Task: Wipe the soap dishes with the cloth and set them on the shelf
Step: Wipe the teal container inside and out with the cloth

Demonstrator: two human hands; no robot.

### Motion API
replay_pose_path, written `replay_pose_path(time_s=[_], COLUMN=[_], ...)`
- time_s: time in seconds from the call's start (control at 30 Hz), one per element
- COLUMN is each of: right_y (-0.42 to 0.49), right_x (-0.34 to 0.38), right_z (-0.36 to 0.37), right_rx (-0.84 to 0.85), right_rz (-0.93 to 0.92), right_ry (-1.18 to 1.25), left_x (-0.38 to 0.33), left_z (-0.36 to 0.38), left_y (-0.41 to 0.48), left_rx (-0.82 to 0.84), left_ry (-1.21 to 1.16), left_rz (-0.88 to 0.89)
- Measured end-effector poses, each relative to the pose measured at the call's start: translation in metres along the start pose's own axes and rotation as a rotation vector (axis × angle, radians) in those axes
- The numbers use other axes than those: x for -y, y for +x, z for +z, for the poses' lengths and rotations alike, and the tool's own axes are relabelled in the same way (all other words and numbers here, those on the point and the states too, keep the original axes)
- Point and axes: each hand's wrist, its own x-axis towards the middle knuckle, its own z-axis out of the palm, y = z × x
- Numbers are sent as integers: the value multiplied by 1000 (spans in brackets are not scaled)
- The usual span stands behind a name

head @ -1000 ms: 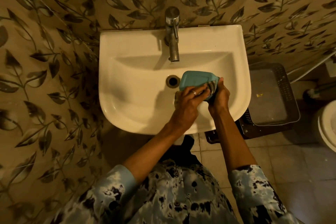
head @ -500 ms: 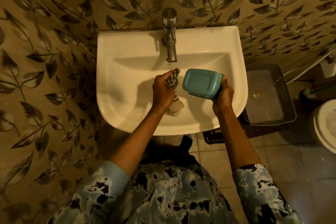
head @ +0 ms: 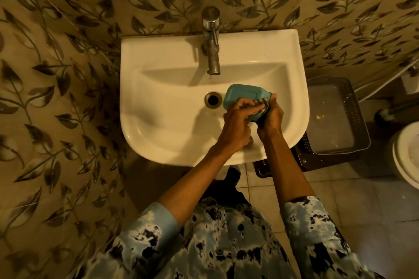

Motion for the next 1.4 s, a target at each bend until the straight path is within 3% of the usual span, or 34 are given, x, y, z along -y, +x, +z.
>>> replay_pose_path(time_s=[0.17, 0.27, 0.5, 0.63, 0.8, 1.0, 1.27, 1.4], right_y=[-2, 2, 6, 5, 2, 0, -8, -13], right_x=[-2, 4, 13, 13, 17, 23, 18, 20], right_z=[-3, -4, 1, 2, 1, -6, 2, 10], right_rx=[17, 26, 179, 235, 194, 302, 401, 380], right_rz=[79, 76, 46, 112, 153, 61, -126, -300], right_ry=[194, 243, 270, 167, -134, -289, -346, -579], left_x=[37, 66, 64, 49, 39, 45, 33, 15], left_z=[-21, -42, -78, -84, -83, -83, -79, -64], left_y=[-7, -5, 16, 19, 17, 19, 31, 31], left_rx=[-27, -120, -334, -196, -183, -338, -352, -413], left_ry=[102, 105, -447, -836, -999, -837, -296, -195], left_rz=[-27, -234, -583, -759, -827, -698, -575, -418])
